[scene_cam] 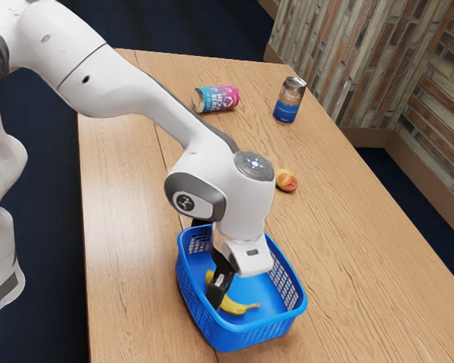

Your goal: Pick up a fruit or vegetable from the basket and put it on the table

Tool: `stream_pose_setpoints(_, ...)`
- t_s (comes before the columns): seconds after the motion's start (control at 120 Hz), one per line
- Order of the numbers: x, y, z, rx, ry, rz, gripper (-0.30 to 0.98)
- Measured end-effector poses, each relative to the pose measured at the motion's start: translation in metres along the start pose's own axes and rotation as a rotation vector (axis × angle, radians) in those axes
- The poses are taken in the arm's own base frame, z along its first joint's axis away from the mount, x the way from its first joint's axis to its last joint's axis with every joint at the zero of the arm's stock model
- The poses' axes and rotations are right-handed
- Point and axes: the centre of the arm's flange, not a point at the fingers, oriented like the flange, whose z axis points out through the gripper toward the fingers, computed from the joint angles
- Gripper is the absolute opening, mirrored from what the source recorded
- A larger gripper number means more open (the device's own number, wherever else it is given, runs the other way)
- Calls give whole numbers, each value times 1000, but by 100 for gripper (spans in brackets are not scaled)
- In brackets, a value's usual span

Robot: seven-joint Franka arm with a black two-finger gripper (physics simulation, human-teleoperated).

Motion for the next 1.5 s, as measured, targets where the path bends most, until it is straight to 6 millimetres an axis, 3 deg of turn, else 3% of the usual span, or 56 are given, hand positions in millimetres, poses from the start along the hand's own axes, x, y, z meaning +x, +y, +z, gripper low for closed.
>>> stream_pose_setpoints(0.175, -4, -5, 6, -1, -7, -9, 58)
stream_pose_setpoints(0.333, -8, -7, 10, 3, 0, -16, 75)
stream_pose_setpoints(0.742, -15, 1, 1, 7, 20, -6, 30)
stream_pose_setpoints(0.95, -15, 2, -3, 10, 29, -5, 20)
stream_pose_setpoints(1.133, -15, 14, -26, 12, 71, 18, 12)
stream_pose_setpoints(1.283, -5, 15, -59, 17, 138, 21, 12)
stream_pose_setpoints(1.383, 7, 14, -101, 22, 194, 20, 11)
stream_pose_setpoints(1.5, 26, 14, -174, 28, 268, 21, 12)
